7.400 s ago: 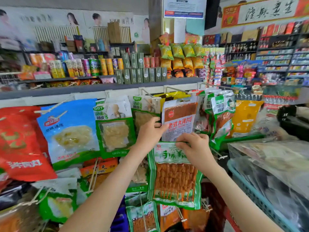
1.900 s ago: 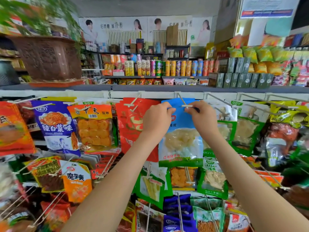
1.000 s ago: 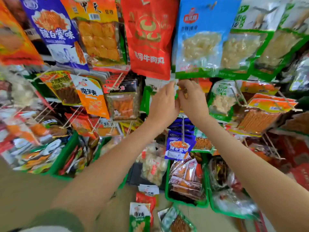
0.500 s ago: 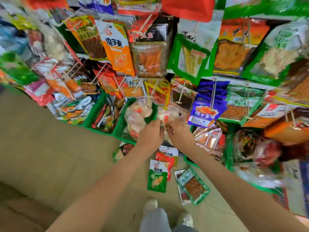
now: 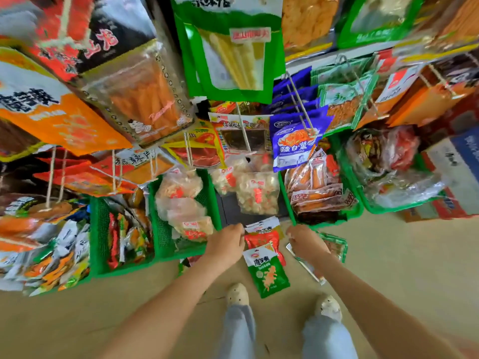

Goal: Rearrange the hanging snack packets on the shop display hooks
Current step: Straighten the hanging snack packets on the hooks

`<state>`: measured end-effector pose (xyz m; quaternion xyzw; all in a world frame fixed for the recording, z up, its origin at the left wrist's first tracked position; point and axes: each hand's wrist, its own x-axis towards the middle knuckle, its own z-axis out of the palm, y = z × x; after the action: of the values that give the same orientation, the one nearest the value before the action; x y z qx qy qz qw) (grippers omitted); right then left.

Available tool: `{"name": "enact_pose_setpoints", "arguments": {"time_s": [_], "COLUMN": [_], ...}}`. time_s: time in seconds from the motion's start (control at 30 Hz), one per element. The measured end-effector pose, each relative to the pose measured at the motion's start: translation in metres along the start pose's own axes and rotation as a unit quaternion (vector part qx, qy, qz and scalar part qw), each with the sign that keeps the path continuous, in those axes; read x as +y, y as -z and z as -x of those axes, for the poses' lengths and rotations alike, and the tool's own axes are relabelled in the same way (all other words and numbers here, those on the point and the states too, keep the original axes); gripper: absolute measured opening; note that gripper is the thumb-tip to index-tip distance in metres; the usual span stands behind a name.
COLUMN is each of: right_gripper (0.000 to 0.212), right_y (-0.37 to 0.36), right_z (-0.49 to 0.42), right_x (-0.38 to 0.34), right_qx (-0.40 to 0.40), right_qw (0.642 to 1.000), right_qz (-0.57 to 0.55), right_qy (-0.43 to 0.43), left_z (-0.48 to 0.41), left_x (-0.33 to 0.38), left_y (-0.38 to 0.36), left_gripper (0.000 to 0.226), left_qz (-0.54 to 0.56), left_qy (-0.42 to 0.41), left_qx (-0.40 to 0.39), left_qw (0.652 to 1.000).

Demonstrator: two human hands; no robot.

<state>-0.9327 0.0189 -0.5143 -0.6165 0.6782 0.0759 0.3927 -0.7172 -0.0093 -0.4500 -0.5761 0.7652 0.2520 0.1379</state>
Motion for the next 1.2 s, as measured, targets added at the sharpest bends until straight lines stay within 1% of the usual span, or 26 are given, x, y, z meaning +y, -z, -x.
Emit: {"name": "enact_pose_setpoints", "arguments": {"time_s": [0.07,0.17,0.33,0.4,0.43,0.5,0.57,0.6,0.67,0.73,0.8,0.83,0.87,0.9,0.93,1.0,1.03,1.07,1.1,1.13,1.17,1.2], "right_gripper": [0.032,0.034,0.038,0.038,0.040,0.052,0.062,0.065,0.067,0.067,0.072,0.072,0.059,0.038,0.027,0.018,0.021,0.020,0.015,0.014,0.014,0.019], "right_y": [-0.028,-0.071,-0.154,-0.196,-0.216,-0.256,-0.288,-0.303,-0.330,-0.355,-0.374,-0.384,-0.392,-0.397,-0.398,-0.386,-0.375,-0.361,-0.346,-0.332,-0.318,-0.301], "right_z": [-0.015,-0.043,-0.108,-0.140,-0.157,-0.192,-0.226,-0.244,-0.278,-0.307,-0.329,-0.339,-0.344,-0.347,-0.348,-0.336,-0.325,-0.311,-0.296,-0.277,-0.257,-0.234], "right_x": [0.011,0.030,0.063,0.079,0.086,0.100,0.109,0.113,0.120,0.126,0.131,0.135,0.136,0.137,0.138,0.136,0.132,0.128,0.124,0.122,0.118,0.113], "right_qx": [-0.017,-0.044,-0.042,-0.049,-0.052,-0.054,-0.037,-0.022,-0.005,0.008,0.084,0.110,0.136,0.141,0.167,0.172,0.176,0.190,0.213,0.228,0.235,0.228], "right_qw": [0.999,0.998,0.997,0.997,0.998,0.998,0.997,0.998,0.997,0.991,0.980,0.973,0.963,0.954,0.944,0.943,0.943,0.943,0.942,0.944,0.948,0.955], "right_qz": [0.005,0.028,0.012,0.013,0.018,0.045,0.059,0.060,0.076,0.126,0.169,0.185,0.209,0.229,0.238,0.229,0.217,0.200,0.177,0.148,0.119,0.094], "right_qy": [-0.029,-0.020,-0.058,-0.049,-0.034,0.003,0.027,0.026,0.025,0.037,0.064,0.080,0.105,0.136,0.155,0.172,0.179,0.185,0.190,0.188,0.181,0.166], "left_z": [-0.020,-0.050,-0.099,-0.119,-0.128,-0.146,-0.166,-0.179,-0.208,-0.236,-0.258,-0.267,-0.273,-0.275,-0.276,-0.272,-0.266,-0.261,-0.253,-0.241,-0.227,-0.211], "left_x": [-0.015,-0.030,-0.050,-0.057,-0.059,-0.066,-0.076,-0.081,-0.089,-0.093,-0.098,-0.101,-0.103,-0.106,-0.106,-0.102,-0.097,-0.091,-0.083,-0.070,-0.056,-0.043], "left_y": [-0.019,-0.060,-0.165,-0.207,-0.226,-0.269,-0.309,-0.332,-0.374,-0.410,-0.433,-0.443,-0.449,-0.454,-0.458,-0.460,-0.454,-0.447,-0.434,-0.410,-0.381,-0.353], "left_gripper": [0.024,0.024,0.019,0.023,0.026,0.031,0.032,0.031,0.026,0.029,0.038,0.040,0.041,0.040,0.038,0.028,0.021,0.017,0.019,0.021,0.023,0.026], "left_qz": [0.007,0.030,0.043,0.031,0.041,0.077,0.099,0.090,0.092,0.108,0.085,0.065,0.056,0.048,0.036,0.020,0.021,0.064,0.094,0.098,0.102,0.104], "left_qy": [-0.024,-0.049,-0.035,-0.026,-0.027,-0.044,-0.043,-0.041,-0.013,0.013,-0.003,-0.010,-0.011,-0.009,-0.006,0.011,0.026,0.045,0.066,0.083,0.099,0.100], "left_qx": [-0.019,-0.045,-0.062,-0.070,-0.076,-0.083,-0.079,-0.079,-0.070,-0.070,-0.040,-0.030,-0.018,-0.007,-0.002,-0.028,-0.059,-0.082,-0.098,-0.115,-0.125,-0.112], "left_qw": [0.999,0.997,0.997,0.997,0.996,0.993,0.991,0.992,0.993,0.992,0.996,0.997,0.998,0.999,0.999,0.999,0.998,0.994,0.989,0.985,0.982,0.983]}}
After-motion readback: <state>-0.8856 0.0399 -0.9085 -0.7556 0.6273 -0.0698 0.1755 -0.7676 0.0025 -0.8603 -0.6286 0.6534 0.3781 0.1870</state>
